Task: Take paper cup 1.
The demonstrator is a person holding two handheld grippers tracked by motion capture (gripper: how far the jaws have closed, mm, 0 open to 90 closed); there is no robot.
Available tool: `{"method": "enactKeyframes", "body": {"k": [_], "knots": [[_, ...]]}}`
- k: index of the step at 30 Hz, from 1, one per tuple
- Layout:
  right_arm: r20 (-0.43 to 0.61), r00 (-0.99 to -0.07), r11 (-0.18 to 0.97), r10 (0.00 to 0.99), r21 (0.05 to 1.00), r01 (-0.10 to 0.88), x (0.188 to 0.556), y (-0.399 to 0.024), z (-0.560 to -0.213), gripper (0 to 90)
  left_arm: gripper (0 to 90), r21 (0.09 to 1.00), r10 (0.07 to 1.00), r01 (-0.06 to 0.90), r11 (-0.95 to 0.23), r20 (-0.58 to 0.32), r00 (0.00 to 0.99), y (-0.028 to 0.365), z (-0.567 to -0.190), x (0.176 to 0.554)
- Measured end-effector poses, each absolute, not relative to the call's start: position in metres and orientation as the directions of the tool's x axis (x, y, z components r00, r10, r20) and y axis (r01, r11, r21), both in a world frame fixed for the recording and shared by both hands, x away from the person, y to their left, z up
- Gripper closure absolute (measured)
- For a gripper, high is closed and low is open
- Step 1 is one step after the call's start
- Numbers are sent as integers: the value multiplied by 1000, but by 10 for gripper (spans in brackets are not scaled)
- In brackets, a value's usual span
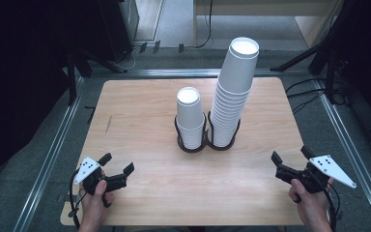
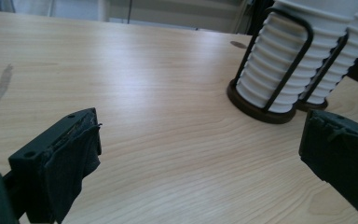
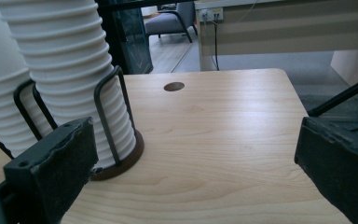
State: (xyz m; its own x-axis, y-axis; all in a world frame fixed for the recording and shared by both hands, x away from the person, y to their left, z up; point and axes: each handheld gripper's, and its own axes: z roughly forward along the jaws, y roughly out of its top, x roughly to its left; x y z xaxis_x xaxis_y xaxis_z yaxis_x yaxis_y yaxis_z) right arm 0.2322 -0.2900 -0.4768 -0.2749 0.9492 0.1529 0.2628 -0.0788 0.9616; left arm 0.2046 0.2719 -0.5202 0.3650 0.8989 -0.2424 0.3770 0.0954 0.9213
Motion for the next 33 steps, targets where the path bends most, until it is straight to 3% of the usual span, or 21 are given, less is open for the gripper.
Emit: {"method": "enactKeyframes", "body": {"k": [9, 33], "knots": [[160, -273, -92, 949, 965, 246, 236, -282, -452, 0, 0, 920, 885, 384, 81, -244, 396, 253, -509, 210], [155, -379, -90, 913, 979, 185, 258, -233, -399, 0, 0, 932, 827, 352, 82, -261, 498, 174, -487, 234]]}}
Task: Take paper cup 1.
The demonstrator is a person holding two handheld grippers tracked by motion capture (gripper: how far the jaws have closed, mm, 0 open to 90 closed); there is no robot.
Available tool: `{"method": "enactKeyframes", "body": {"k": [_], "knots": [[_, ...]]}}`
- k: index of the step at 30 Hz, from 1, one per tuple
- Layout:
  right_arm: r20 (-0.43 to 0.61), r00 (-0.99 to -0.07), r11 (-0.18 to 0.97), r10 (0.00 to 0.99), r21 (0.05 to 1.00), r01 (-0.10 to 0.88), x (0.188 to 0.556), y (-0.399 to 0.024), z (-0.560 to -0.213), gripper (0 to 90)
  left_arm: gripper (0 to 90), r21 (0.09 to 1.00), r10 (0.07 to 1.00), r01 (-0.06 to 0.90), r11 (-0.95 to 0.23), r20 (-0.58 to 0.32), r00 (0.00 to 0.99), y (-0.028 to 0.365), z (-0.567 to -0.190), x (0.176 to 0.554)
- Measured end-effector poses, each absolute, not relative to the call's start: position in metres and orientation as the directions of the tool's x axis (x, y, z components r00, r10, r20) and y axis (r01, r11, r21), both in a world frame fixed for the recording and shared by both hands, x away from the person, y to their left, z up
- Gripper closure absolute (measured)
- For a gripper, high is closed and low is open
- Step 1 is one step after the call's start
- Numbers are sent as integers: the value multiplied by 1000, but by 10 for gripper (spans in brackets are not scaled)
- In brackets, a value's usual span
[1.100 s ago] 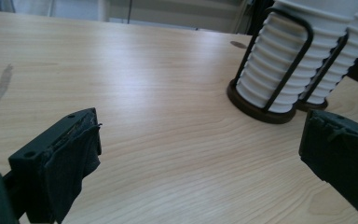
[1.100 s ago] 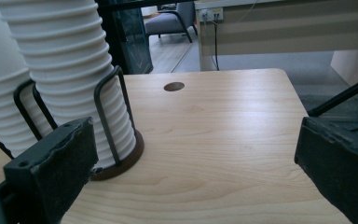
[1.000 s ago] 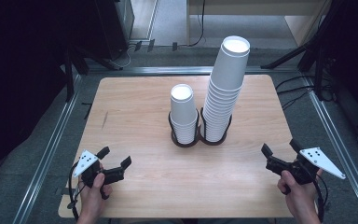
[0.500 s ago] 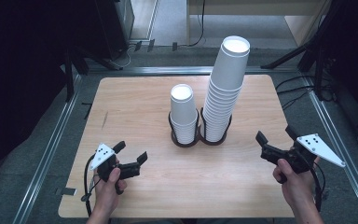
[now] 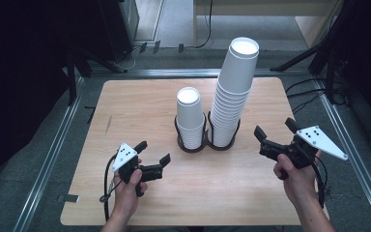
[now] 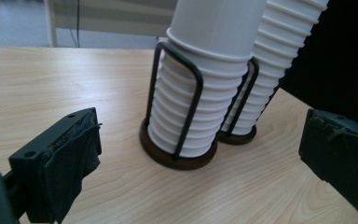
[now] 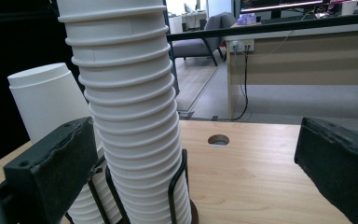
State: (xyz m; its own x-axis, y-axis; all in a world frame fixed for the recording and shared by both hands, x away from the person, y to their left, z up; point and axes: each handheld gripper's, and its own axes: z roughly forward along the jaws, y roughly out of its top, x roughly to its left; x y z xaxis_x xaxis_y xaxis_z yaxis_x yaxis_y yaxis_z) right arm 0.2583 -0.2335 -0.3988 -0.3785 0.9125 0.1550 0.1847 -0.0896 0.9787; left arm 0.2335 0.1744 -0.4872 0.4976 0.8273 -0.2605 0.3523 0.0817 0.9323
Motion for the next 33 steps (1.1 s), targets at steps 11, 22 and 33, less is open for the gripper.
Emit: {"method": "enactKeyframes", "body": {"k": [11, 22, 33], "knots": [[139, -409, -74, 902, 982, 171, 266, -215, -386, 0, 0, 936, 810, 348, 54, -245, 533, 139, -484, 241], [139, -431, -71, 892, 983, 170, 273, -200, -373, 0, 0, 937, 812, 350, 12, -214, 544, 104, -484, 246], [142, -435, -74, 889, 983, 170, 285, -192, -359, 0, 0, 940, 810, 341, -32, -176, 560, 64, -483, 253]]}}
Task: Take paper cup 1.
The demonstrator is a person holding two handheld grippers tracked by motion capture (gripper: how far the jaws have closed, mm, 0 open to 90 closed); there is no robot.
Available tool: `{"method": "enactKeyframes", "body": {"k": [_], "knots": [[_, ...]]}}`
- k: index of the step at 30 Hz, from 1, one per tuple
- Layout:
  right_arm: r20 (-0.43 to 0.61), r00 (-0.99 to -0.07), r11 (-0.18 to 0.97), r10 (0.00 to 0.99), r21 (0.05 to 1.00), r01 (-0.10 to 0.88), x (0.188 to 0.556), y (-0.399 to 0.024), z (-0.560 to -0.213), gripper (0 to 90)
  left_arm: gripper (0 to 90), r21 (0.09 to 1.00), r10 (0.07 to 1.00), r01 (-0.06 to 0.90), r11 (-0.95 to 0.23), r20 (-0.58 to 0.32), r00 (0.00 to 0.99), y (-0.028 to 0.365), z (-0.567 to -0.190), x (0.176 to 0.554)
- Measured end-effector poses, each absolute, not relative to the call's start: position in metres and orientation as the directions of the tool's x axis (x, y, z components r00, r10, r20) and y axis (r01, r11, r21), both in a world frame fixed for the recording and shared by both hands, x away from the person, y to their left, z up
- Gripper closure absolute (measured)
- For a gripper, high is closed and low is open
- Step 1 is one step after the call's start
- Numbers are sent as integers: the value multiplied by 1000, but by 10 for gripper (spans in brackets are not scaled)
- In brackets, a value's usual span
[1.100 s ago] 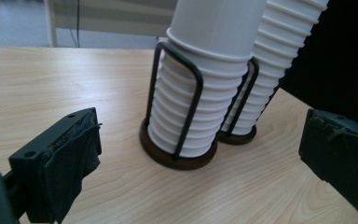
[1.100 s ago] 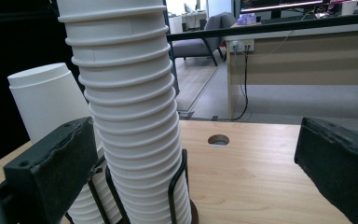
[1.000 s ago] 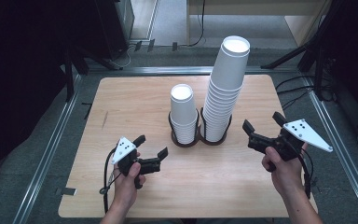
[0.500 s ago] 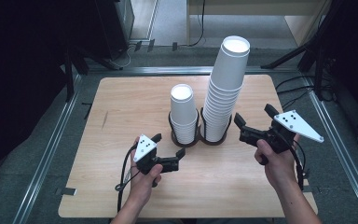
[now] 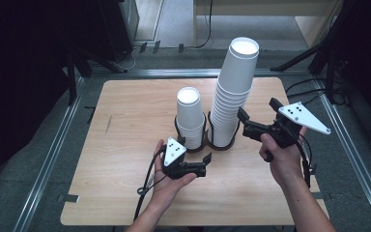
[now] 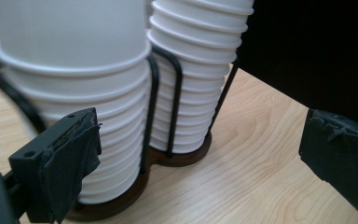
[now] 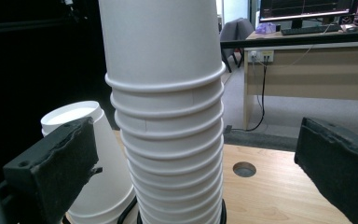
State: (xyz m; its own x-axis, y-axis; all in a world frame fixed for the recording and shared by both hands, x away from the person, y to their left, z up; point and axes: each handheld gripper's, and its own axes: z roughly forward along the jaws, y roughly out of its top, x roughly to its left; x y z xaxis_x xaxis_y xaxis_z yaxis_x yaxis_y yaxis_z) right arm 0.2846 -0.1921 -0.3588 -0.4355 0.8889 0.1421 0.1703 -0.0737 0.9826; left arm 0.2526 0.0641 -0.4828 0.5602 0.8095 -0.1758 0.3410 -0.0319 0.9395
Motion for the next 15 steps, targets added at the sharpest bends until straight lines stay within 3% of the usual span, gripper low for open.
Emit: {"method": "enactKeyframes", "body": {"k": [15], "knots": [[135, -448, -65, 884, 984, 169, 295, -187, -345, 0, 0, 952, 800, 301, -58, -136, 584, 24, -475, 262]]}}
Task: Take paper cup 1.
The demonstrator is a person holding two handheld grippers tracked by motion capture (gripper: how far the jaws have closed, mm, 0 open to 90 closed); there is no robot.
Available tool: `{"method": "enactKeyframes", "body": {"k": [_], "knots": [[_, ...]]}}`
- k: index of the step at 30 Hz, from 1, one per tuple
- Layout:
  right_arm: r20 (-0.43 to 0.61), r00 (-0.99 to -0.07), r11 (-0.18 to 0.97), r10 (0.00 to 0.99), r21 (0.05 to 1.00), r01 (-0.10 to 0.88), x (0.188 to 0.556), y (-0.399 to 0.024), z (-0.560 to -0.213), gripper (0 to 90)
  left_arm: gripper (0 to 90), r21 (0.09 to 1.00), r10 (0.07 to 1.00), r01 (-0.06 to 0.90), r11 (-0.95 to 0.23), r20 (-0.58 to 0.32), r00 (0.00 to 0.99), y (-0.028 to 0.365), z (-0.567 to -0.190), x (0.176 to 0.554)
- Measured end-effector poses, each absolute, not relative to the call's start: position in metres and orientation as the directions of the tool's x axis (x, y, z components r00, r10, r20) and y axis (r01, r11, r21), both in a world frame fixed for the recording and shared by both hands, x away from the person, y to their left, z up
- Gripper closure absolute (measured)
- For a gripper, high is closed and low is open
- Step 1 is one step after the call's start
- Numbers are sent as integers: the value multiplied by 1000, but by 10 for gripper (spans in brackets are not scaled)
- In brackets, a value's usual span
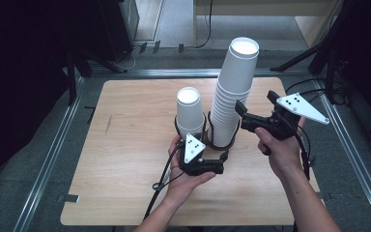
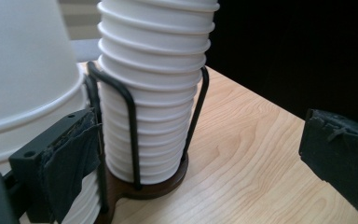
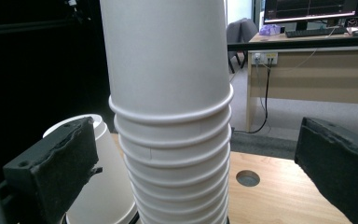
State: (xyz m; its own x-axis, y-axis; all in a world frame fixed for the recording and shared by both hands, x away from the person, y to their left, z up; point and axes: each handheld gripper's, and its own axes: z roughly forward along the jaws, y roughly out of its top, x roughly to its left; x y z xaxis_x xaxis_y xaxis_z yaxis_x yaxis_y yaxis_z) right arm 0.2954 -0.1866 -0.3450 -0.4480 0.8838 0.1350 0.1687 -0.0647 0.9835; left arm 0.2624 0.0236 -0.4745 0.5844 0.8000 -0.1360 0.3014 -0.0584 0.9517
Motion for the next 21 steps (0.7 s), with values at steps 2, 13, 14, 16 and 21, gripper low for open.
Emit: {"method": "enactKeyframes", "body": {"k": [2, 13, 14, 16, 21], "knots": [[139, -451, -67, 882, 983, 171, 297, -186, -342, 0, 0, 955, 804, 291, -59, -127, 580, 19, -474, 264], [146, -467, -72, 872, 982, 172, 307, -183, -325, 0, 0, 968, 820, 247, -48, -103, 563, 3, -465, 275], [152, -466, -77, 872, 981, 176, 308, -183, -324, 0, 0, 968, 820, 244, -51, -98, 563, 1, -464, 276], [158, -469, -80, 869, 980, 182, 310, -182, -323, 0, 0, 969, 827, 241, -61, -86, 555, -3, -463, 279], [156, -472, -74, 867, 979, 189, 316, -177, -320, 0, 0, 968, 841, 244, -54, -88, 533, -8, -460, 288]]}}
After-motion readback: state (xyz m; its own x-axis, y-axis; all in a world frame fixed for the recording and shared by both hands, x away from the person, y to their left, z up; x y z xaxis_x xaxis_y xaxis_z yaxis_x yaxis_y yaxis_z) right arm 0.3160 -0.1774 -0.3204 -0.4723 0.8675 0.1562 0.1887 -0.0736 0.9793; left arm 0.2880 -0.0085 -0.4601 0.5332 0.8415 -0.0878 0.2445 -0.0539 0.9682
